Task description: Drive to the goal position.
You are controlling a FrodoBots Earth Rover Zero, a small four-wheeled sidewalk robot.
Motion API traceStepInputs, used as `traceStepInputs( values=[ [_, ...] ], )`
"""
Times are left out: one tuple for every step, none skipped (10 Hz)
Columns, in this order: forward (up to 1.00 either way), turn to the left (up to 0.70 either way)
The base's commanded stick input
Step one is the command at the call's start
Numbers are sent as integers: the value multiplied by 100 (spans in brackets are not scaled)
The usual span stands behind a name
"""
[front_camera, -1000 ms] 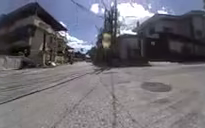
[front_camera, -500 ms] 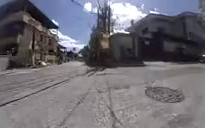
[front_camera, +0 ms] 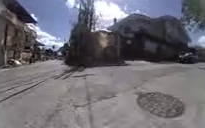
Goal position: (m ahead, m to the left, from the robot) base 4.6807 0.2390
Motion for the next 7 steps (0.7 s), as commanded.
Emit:
traceStepInputs(
  values=[
    [100,-40],
    [100,-21],
    [100,6],
    [100,14],
    [100,7],
    [100,9],
    [100,11]
  ],
)
